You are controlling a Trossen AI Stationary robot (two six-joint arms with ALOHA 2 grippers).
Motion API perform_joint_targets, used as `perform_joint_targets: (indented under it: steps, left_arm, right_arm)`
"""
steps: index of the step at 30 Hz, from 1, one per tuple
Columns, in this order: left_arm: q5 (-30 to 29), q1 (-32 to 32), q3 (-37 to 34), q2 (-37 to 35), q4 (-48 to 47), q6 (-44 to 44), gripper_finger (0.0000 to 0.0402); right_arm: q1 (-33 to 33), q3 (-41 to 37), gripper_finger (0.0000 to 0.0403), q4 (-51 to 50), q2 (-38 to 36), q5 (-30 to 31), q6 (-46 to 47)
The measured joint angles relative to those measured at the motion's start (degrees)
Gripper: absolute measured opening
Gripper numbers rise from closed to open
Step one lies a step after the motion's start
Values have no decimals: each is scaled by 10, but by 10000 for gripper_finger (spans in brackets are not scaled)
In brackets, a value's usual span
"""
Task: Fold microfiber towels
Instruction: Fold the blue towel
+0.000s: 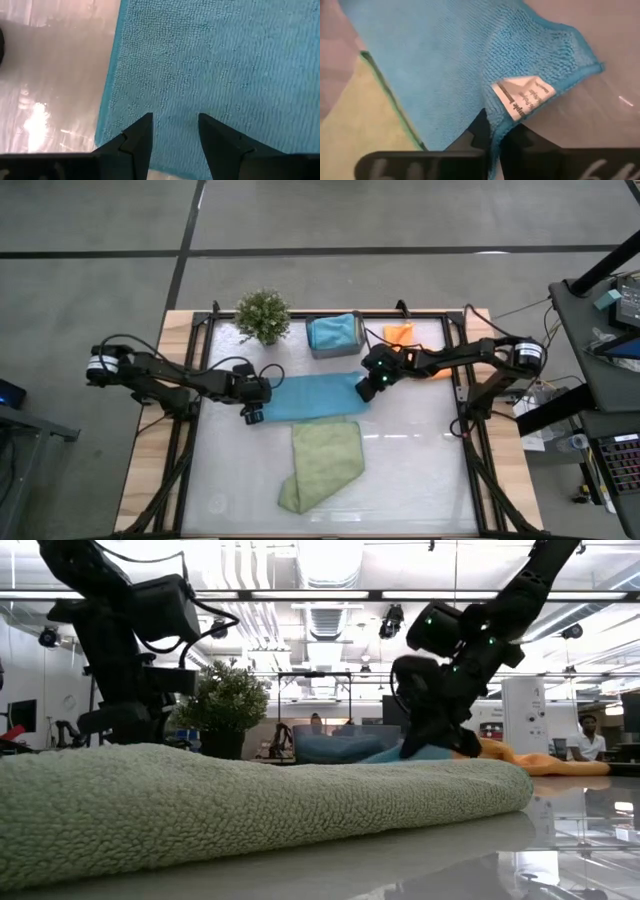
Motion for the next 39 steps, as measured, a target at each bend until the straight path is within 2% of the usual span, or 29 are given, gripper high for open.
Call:
perform_joint_targets:
  steps: [5,8,11,14,17,25,30,32,39]
  left_arm:
    - [-3,0,0,-42,-18,2,143]
    - [-9,0,1,-79,-10,3,143]
    - [-9,0,1,-109,4,3,143]
    - [-10,0,1,-129,30,6,143]
    - [-10,0,1,-136,56,16,143]
    - [-10,0,0,-115,81,27,143]
    - [-10,0,0,-89,83,27,143]
    - [-9,0,0,-78,89,27,143]
    - [-9,0,0,-47,99,15,143]
  right_arm:
    - [-22,22,9,-104,-56,29,-36]
    - [-37,56,9,-223,-94,75,-67]
    - [-42,109,9,-351,-122,153,-88]
    - [-42,172,9,-454,-129,215,-97]
    - [-41,216,9,-498,-119,220,-97]
    - [-22,266,9,-471,-41,135,-96]
    - [0,282,9,-350,29,1,-98]
    - [9,293,9,-295,58,-30,-87]
    - [18,364,9,-248,148,-34,-75]
